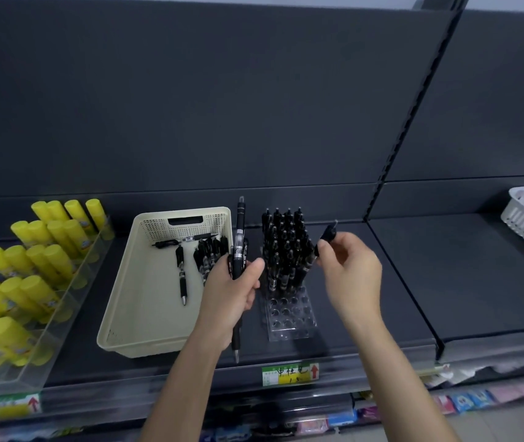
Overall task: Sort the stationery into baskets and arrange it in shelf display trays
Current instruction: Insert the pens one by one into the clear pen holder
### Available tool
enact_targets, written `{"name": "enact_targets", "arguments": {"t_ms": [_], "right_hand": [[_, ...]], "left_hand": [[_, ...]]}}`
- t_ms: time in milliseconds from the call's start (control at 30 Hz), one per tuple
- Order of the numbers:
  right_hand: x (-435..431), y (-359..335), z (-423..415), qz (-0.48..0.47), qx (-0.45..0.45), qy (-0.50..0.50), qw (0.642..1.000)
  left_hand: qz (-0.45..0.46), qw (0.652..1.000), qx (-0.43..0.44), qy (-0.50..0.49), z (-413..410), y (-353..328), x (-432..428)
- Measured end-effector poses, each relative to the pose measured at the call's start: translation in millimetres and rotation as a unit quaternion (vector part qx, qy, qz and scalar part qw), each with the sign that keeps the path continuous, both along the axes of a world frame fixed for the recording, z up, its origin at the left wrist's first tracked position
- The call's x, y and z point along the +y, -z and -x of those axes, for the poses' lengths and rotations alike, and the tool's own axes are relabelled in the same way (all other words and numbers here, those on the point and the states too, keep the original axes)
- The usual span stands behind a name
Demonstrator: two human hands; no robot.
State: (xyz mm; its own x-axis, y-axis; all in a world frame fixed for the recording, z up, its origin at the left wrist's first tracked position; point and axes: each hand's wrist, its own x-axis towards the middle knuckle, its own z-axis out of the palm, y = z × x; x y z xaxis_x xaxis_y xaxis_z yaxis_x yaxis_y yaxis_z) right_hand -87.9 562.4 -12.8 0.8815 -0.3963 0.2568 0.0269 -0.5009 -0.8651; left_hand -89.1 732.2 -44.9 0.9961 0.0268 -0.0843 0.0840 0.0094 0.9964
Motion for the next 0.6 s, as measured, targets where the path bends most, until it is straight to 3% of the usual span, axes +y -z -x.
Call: {"name": "enact_targets", "arguments": {"t_ms": [200,400,600], "right_hand": [[5.9,18.7,0.6,0.117,-0.014,-0.032,0.993],[10.5,29.6,-1.7,0.205,0.060,-0.086,0.973],[10.2,26.7,-5.8,0.215,0.070,-0.100,0.969]], "left_hand": [[0.079,0.997,0.008,0.010,0.3,-1.9,0.2],[0.135,0.991,0.022,0.010,-1.3,-3.2,3.3],[0.139,0.990,0.016,0.022,-0.3,-2.4,4.4]]}}
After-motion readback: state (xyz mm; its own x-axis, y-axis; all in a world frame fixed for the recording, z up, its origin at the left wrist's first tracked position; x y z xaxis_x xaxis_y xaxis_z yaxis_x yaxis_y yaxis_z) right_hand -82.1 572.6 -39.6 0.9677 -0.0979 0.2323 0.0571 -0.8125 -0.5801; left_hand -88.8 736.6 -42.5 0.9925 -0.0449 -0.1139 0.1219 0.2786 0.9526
